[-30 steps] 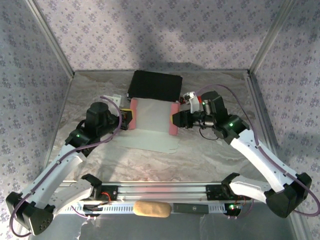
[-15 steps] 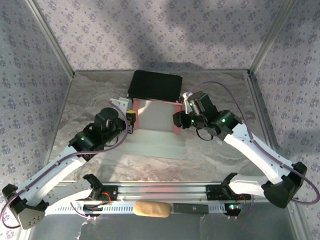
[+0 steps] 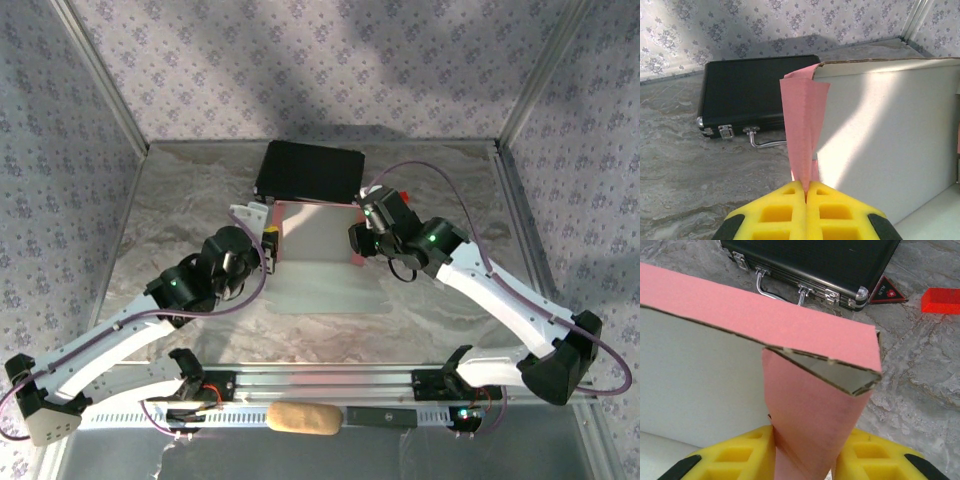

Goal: Fold the paper box

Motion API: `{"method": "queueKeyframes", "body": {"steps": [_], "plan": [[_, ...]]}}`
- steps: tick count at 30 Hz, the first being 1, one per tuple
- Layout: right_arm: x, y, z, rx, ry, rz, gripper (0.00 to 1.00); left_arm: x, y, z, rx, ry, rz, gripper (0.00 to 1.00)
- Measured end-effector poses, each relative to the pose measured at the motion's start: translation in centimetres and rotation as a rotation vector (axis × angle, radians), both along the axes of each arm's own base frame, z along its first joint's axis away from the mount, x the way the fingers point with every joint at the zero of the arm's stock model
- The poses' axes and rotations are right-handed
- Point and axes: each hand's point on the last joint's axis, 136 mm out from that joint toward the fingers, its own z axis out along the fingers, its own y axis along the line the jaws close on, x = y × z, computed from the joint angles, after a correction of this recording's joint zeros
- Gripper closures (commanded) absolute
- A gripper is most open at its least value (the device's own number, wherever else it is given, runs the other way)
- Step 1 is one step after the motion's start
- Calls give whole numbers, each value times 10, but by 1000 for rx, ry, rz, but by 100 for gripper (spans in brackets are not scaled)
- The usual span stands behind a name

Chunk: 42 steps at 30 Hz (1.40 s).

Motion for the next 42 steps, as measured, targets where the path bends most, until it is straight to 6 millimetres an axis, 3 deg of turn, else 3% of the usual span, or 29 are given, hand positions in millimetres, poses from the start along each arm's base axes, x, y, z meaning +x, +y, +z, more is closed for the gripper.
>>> {"method": "queueKeyframes", "body": {"steps": [7,17,25,30,42], "plan": [[3,-5,1,-11,-13,-33,82,0,0,0,16,-8,16,100],[10,-20,-7,-98,-31,-135,100,-2,-19,0,78,-30,30,100],[14,-33,-8,-188,-33,-253,100,-3,-33,0,132,-51,49,100],[13,-32,-6,-230,-55,-288,100,-2,-32,1,138,-58,61,100],[9,-32,-5,-171,-78,-285,100,-5,-31,5,110,-58,59,100]]}}
